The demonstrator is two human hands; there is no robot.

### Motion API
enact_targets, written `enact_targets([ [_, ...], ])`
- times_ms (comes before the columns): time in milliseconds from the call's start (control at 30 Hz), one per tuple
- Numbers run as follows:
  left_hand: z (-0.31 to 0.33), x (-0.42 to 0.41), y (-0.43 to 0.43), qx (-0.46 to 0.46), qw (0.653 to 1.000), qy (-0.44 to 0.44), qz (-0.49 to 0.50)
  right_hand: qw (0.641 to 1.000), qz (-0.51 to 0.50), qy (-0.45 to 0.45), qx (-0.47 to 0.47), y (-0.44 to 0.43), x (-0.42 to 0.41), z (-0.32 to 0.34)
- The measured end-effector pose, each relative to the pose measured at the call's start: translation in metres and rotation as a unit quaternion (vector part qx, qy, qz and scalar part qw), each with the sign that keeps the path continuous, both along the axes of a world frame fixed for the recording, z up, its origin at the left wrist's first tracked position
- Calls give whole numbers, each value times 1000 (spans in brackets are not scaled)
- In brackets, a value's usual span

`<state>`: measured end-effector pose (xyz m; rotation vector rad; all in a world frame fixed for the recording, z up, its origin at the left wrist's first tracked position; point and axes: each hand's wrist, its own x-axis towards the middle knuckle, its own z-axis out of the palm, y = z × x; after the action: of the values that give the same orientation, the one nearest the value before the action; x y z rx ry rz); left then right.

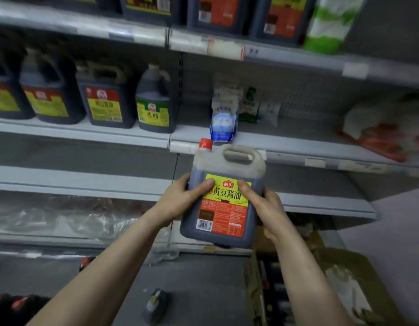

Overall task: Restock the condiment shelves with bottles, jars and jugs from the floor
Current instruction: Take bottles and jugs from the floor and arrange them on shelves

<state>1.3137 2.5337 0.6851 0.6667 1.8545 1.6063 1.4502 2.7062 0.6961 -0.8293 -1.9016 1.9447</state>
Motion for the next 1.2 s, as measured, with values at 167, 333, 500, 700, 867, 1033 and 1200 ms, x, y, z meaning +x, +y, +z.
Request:
enact_targets([
  [167,53,-14,6,38,998,51,-11,998,-10,53,38,0,-6,57],
  [333,101,-27,10,77,993,87,-32,993,-19,94,66,0,-15,104],
  [500,139,-47,16,87,985,146,-45,985,-40,135,101,7,-28,139],
  [700,171,-66,38,116,977,168,-57,975,-51,175,131,29,-47,169],
  [867,190,-83,69,133,974,169,-68,965,-55,206,152,65,-69,184],
  [1033,208,-100,109,132,969,203,-56,962,-33,226,151,111,-91,201],
  [1200,228,-115,155,153,962,224,-37,955,-21,254,154,160,-115,223],
])
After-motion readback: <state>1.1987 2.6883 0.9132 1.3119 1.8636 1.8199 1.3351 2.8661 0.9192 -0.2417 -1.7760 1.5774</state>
